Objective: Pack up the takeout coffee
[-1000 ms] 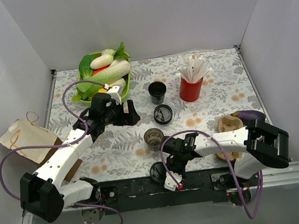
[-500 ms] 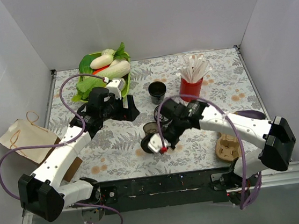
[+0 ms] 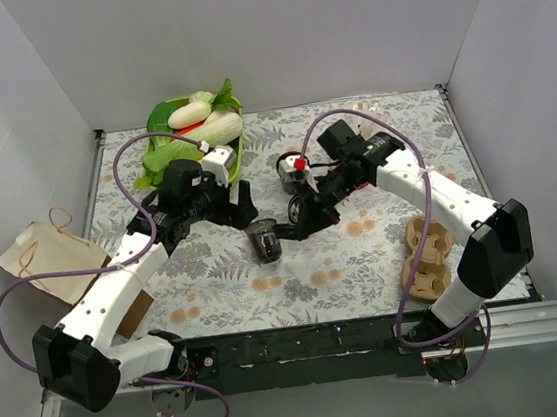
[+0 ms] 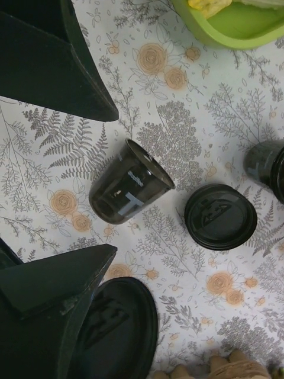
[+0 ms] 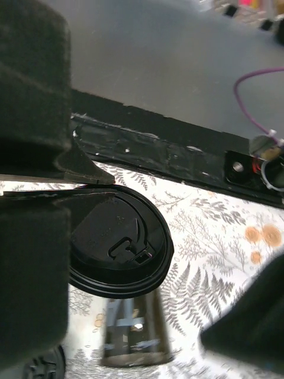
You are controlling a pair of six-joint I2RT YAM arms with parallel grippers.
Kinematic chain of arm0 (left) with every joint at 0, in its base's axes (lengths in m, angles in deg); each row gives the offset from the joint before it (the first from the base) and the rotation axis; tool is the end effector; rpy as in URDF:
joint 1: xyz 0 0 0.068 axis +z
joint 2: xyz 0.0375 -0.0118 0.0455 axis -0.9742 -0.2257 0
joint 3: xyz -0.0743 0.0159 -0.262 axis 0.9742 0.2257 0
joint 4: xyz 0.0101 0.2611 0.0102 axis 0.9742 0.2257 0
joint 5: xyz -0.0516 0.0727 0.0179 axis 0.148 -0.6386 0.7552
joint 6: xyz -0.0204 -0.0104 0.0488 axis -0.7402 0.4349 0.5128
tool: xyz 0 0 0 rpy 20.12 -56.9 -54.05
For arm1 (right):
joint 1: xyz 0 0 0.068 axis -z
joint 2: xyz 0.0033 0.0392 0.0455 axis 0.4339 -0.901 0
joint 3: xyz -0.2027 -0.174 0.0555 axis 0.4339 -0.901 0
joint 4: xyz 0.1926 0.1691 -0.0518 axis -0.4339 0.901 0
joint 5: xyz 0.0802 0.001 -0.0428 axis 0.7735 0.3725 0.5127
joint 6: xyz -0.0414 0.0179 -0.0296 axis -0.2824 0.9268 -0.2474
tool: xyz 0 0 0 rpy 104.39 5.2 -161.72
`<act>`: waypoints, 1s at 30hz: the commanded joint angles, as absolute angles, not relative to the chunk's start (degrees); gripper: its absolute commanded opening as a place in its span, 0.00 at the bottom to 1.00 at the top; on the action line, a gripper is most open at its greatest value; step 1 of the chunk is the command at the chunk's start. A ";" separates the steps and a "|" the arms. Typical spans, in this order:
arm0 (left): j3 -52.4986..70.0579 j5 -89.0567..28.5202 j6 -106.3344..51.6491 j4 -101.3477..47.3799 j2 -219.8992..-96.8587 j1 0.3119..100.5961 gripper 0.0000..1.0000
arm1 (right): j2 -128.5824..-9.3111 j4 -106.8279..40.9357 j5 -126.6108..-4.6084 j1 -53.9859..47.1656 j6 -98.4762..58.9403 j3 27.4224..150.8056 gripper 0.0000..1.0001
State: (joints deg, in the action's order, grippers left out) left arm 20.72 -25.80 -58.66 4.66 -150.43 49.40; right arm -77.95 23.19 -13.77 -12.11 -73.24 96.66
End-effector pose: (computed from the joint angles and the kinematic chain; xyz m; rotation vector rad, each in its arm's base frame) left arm 0.2238 -0.1257 0.3210 -0.1834 2.3473 -0.8938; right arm 0.2274 0.2153 0.3251 -1.7897 1.5090 1.2798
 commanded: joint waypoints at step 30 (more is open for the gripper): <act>8.16 15.36 -9.96 47.81 -183.00 74.05 0.71 | -72.06 13.65 -8.30 8.31 -47.85 92.40 0.05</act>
